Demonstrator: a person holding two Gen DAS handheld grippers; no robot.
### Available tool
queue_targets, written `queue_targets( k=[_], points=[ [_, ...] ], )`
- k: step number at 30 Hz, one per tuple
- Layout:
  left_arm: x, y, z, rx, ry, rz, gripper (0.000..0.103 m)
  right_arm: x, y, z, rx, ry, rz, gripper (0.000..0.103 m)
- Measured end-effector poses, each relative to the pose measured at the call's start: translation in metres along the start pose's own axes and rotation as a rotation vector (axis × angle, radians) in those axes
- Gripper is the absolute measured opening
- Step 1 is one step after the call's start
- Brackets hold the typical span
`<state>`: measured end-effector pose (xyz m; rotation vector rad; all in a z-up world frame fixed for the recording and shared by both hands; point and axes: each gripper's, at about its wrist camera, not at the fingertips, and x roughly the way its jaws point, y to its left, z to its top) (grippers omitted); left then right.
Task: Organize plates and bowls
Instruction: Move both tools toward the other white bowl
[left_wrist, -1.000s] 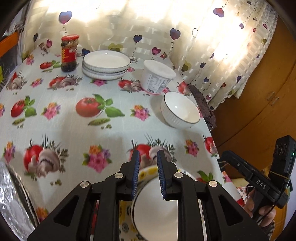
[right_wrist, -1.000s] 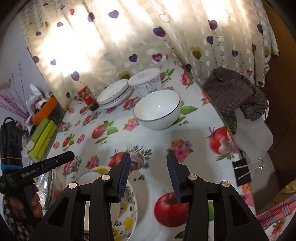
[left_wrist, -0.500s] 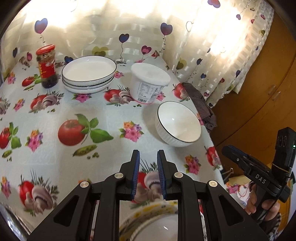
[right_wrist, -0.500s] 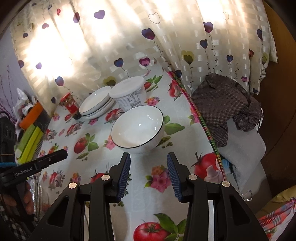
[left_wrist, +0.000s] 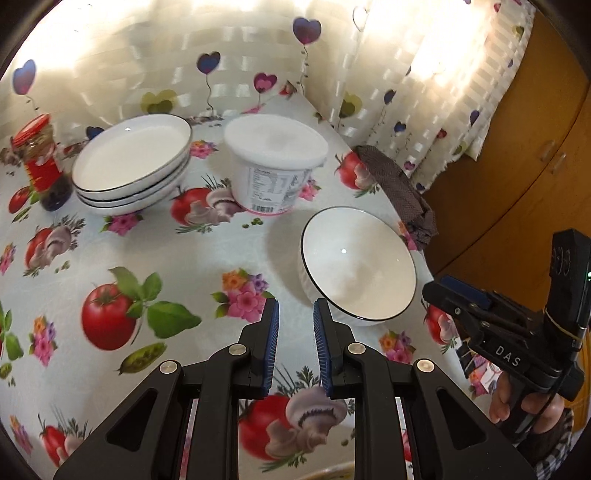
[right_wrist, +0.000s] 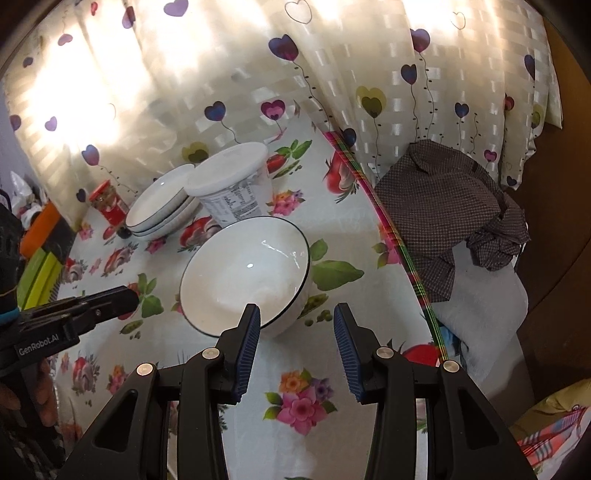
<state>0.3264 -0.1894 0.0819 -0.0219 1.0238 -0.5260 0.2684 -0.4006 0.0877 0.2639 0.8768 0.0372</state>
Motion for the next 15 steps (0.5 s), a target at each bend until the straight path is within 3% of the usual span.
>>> queue_targets(
  k=[15],
  points=[
    [0.038,0.000,0.014,-0.005,0.056,0.013,0.020,0.027,-0.003,0.007,0.002,0.032,0.005,0.041]
  ],
)
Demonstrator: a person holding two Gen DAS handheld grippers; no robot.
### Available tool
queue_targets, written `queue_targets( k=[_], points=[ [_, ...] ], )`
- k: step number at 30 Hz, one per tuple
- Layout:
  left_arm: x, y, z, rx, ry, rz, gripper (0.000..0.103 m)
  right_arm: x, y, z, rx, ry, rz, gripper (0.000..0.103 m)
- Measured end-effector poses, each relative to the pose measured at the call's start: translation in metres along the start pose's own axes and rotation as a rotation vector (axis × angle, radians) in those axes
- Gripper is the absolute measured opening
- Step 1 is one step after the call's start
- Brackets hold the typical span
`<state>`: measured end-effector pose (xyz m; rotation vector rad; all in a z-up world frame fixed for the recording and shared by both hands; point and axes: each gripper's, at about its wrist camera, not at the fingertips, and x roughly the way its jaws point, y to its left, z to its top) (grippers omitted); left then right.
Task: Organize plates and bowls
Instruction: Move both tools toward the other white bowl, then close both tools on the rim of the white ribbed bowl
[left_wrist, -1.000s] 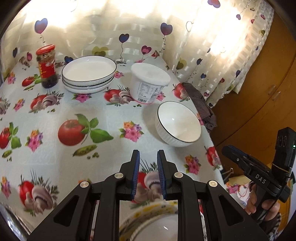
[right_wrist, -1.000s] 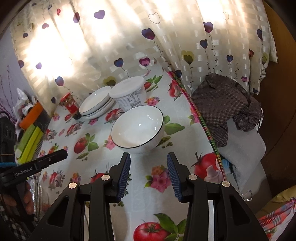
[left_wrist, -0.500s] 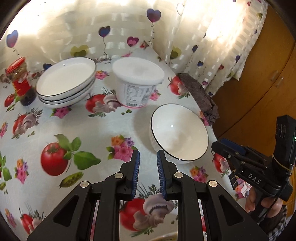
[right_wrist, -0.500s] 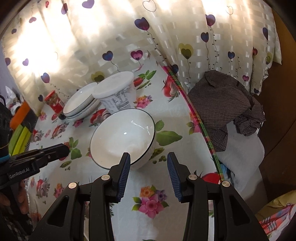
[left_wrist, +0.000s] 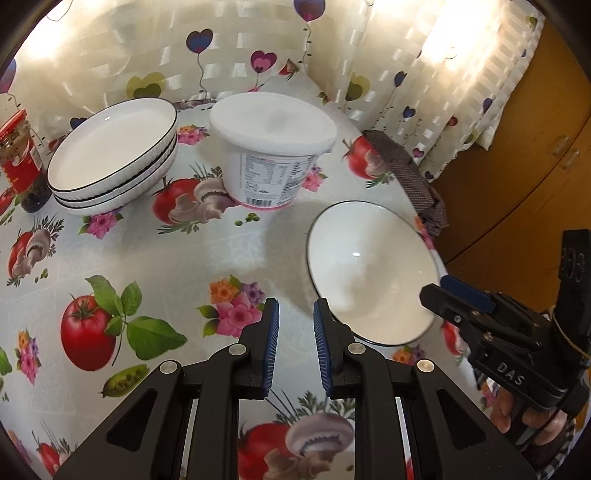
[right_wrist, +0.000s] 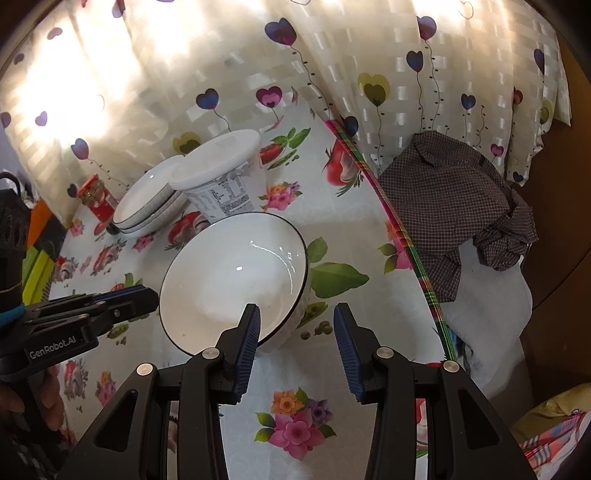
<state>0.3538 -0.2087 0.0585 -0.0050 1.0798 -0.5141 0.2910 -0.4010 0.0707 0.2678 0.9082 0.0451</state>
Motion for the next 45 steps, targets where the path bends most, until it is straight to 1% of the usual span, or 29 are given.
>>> queue_targets(
  k=[3,8,11,15,17,23,25,28,30,35,37,40,45],
  points=[
    [0.005,0.004,0.002,-0.018,0.006,-0.008,0.020,0.003,0.000,0.001,0.003,0.003,0.004,0.041],
    [0.000,0.006,0.003,-0.025,-0.011,-0.029,0.020,0.007,0.001,0.002,0.008,0.007,0.008,0.041],
    [-0.005,0.009,0.004,-0.051,-0.022,-0.089,0.020,0.009,0.001,0.002,0.017,0.007,0.013,0.041],
    [0.000,0.004,0.005,-0.036,-0.011,-0.089,0.020,0.011,0.000,0.003,0.017,0.007,0.010,0.041],
    [0.004,0.004,0.005,-0.042,-0.009,-0.102,0.021,0.012,-0.002,0.003,0.020,0.009,0.008,0.041],
    [0.008,0.002,0.007,-0.035,-0.002,-0.094,0.021,0.015,-0.003,0.004,0.026,0.013,0.018,0.041],
    [0.010,0.002,0.007,-0.038,0.001,-0.094,0.021,0.018,-0.004,0.005,0.040,0.017,0.033,0.040],
    [0.011,0.002,0.008,-0.045,0.004,-0.096,0.021,0.022,-0.003,0.004,0.055,0.028,0.060,0.038],
    [0.013,0.001,0.008,-0.045,0.008,-0.095,0.021,0.022,-0.002,0.004,0.052,0.028,0.066,0.034],
    [0.015,0.000,0.008,-0.048,0.006,-0.089,0.021,0.021,0.000,0.004,0.053,0.022,0.059,0.032],
    [0.016,-0.002,0.008,-0.042,0.006,-0.092,0.016,0.021,-0.001,0.004,0.057,0.019,0.057,0.030],
    [0.015,-0.006,0.007,-0.026,-0.001,-0.078,0.015,0.020,-0.001,0.003,0.064,0.017,0.049,0.028],
    [0.011,-0.005,0.005,-0.031,-0.008,-0.085,0.015,0.018,-0.001,0.001,0.072,0.023,0.046,0.026]
  ],
)
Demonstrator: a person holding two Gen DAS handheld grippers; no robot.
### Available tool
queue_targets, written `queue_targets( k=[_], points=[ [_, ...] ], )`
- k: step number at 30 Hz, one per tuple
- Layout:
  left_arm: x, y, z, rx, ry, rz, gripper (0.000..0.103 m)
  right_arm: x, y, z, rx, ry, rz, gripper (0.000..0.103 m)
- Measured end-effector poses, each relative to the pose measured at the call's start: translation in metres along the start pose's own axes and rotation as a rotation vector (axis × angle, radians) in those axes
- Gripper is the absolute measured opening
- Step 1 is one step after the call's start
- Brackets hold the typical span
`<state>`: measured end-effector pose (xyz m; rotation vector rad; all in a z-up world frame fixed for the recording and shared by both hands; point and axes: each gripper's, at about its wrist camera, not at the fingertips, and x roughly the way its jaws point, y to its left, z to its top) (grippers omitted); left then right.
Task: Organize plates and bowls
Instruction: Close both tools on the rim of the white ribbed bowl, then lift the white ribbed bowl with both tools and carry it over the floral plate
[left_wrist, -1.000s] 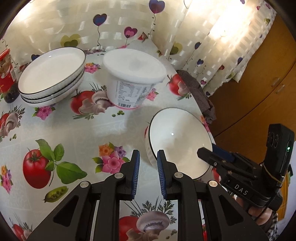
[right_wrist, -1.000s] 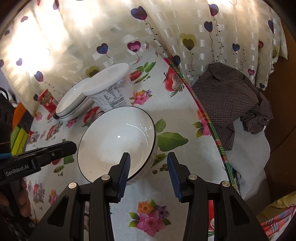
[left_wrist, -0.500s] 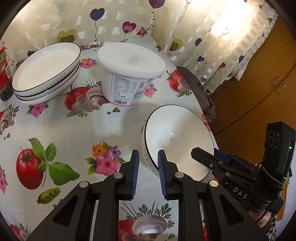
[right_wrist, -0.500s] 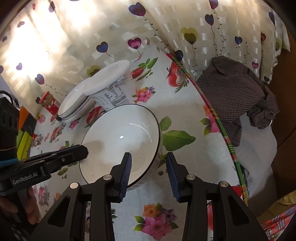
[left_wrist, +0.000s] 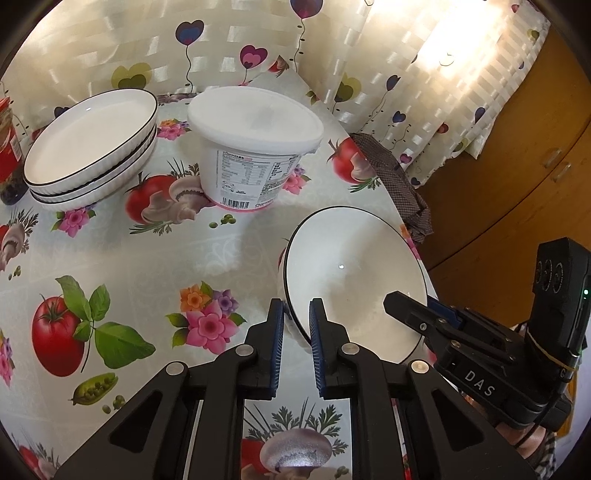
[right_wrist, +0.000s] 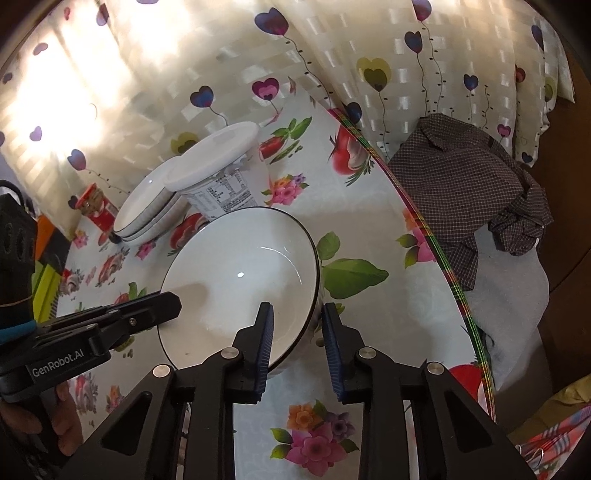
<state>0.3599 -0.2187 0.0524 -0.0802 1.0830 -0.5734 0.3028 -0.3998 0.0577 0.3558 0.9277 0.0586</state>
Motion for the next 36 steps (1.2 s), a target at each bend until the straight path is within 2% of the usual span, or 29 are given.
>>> queue_targets(
  k=[14,36],
  points=[
    [-0.014,-0.007,-0.016,0.008,-0.006,0.005,0.015,-0.015,0.003,-0.020,0.014,0.007,0.017,0.026],
    [-0.074,-0.028,-0.055,0.028,-0.078,0.022,0.015,-0.084,0.026,-0.053,-0.015,-0.061,0.063,0.026]
  ],
)
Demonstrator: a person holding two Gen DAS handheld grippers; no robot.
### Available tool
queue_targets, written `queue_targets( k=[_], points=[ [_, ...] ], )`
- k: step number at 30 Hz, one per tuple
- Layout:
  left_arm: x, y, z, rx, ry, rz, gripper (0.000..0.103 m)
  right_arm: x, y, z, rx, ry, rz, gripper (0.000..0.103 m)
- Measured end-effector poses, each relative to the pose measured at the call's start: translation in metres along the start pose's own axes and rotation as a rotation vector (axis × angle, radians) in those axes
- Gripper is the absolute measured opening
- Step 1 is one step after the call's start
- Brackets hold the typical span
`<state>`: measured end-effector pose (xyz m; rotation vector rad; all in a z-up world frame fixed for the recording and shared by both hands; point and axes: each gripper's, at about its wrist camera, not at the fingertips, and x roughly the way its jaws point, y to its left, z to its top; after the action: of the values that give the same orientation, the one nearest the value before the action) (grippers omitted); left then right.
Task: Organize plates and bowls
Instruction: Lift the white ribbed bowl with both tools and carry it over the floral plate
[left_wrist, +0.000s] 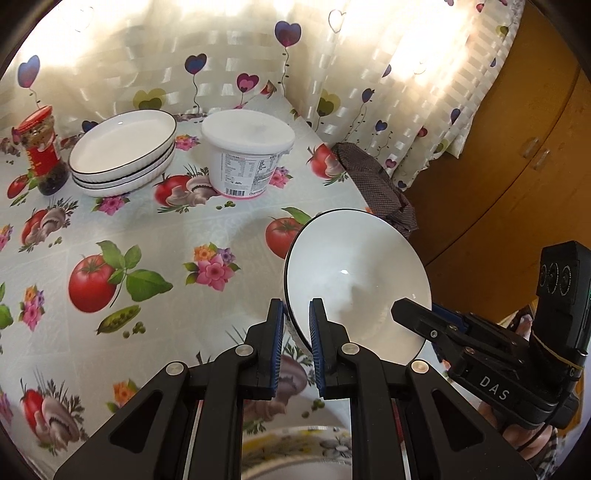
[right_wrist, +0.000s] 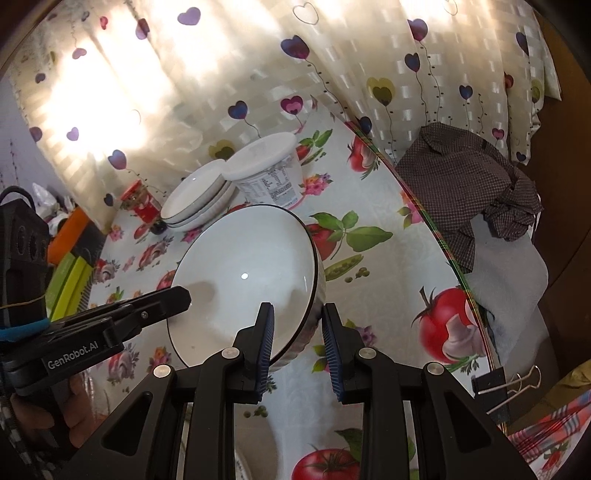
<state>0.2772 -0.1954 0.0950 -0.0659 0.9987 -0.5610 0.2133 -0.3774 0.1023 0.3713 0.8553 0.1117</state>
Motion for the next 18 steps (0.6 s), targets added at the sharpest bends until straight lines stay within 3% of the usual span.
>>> queue_targets(
  k=[18],
  points=[
    [-0.065,-0.003,-0.050,-0.036,-0.078,-0.008,0.015,-0.053,0.034,-0.037,-0.054,-0.031,0.051,0.026]
  ],
)
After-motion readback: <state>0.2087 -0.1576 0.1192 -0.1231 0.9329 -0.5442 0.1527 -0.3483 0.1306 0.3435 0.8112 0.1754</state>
